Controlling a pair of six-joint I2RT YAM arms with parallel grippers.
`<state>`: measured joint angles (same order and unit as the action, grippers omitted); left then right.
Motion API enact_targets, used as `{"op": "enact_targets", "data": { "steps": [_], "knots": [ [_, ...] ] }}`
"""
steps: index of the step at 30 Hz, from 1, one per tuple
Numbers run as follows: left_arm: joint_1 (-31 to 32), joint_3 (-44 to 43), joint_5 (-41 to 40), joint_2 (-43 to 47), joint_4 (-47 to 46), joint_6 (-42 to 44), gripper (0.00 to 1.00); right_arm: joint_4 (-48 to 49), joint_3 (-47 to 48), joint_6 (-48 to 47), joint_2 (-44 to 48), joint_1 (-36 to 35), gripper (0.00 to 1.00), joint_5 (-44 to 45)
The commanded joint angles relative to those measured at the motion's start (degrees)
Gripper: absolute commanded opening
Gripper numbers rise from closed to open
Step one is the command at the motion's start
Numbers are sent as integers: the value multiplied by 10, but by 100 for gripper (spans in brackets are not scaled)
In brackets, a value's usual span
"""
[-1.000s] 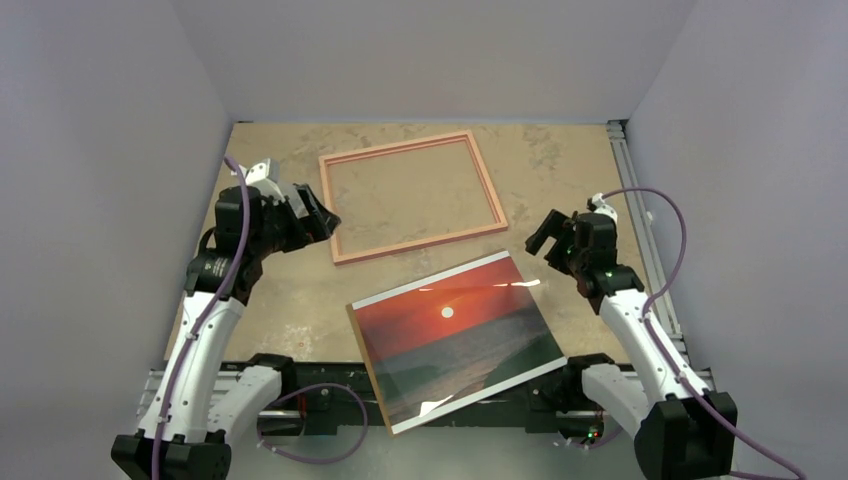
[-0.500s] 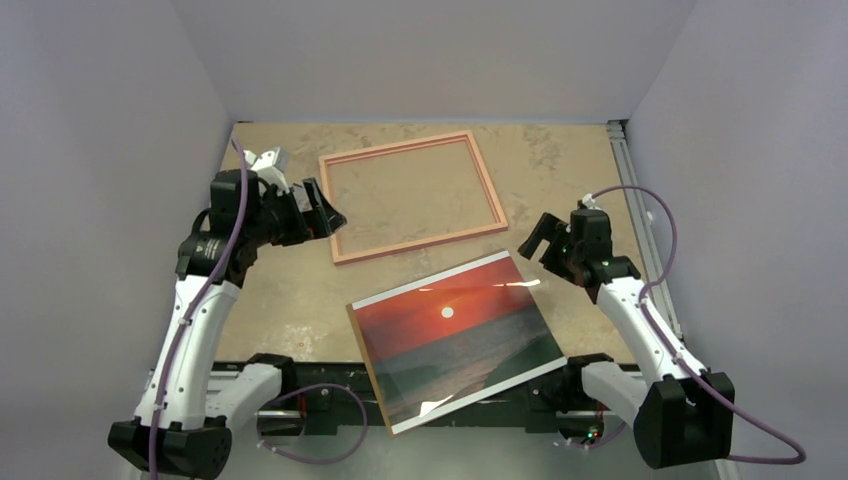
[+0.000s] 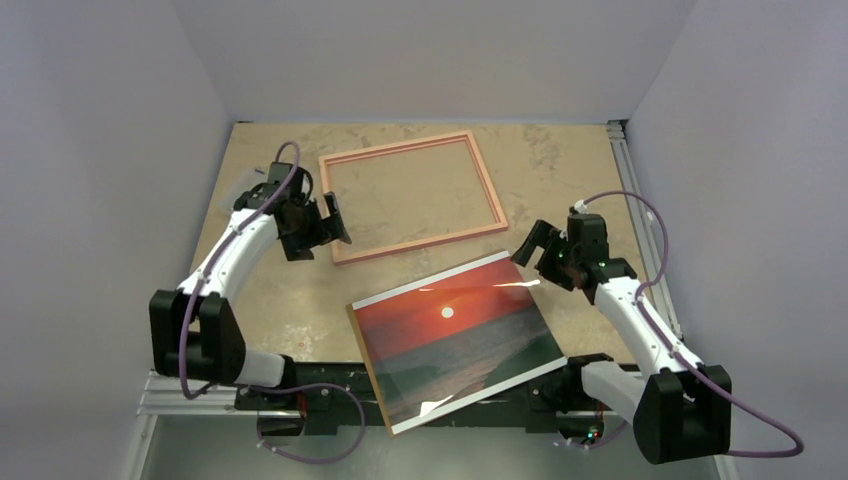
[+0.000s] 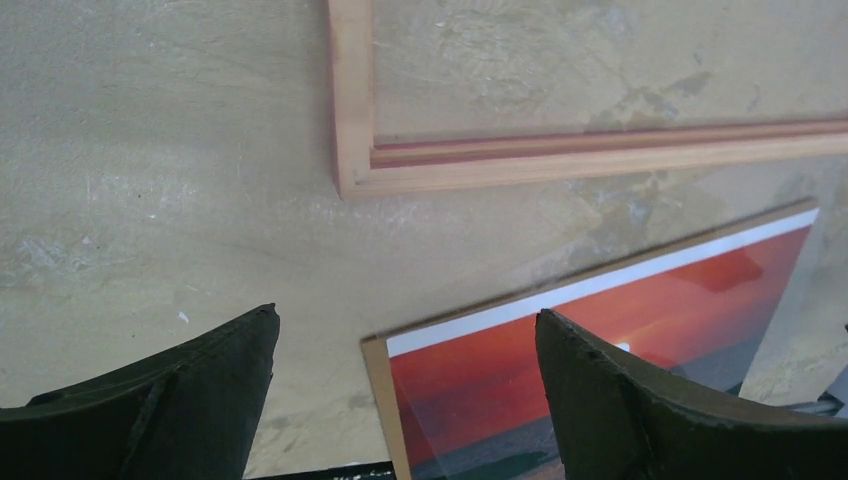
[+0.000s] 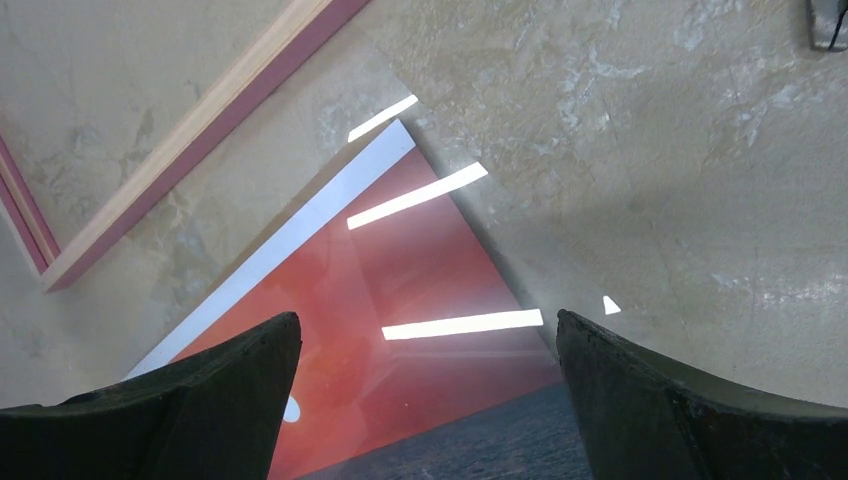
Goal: Put the photo into the frame
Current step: Move the photo frame to the center of the board.
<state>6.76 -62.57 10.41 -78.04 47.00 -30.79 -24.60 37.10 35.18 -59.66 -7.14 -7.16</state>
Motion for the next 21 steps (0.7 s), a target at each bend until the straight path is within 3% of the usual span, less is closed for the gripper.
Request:
{"op": "enact_targets", "data": {
  "steps": [1,11,21],
  "knots": [
    [-3,-38,-40,-73,-17,-42,94,13,-16,-3,5,-1,98,-31],
    [-3,-119,-63,-217,-39,-50,90,-6,-21,-26,2,-1,98,-29],
    [1,-181,-52,-322,-42,-40,74,-6,-13,-31,-29,-1,98,-36]
  ]
}}
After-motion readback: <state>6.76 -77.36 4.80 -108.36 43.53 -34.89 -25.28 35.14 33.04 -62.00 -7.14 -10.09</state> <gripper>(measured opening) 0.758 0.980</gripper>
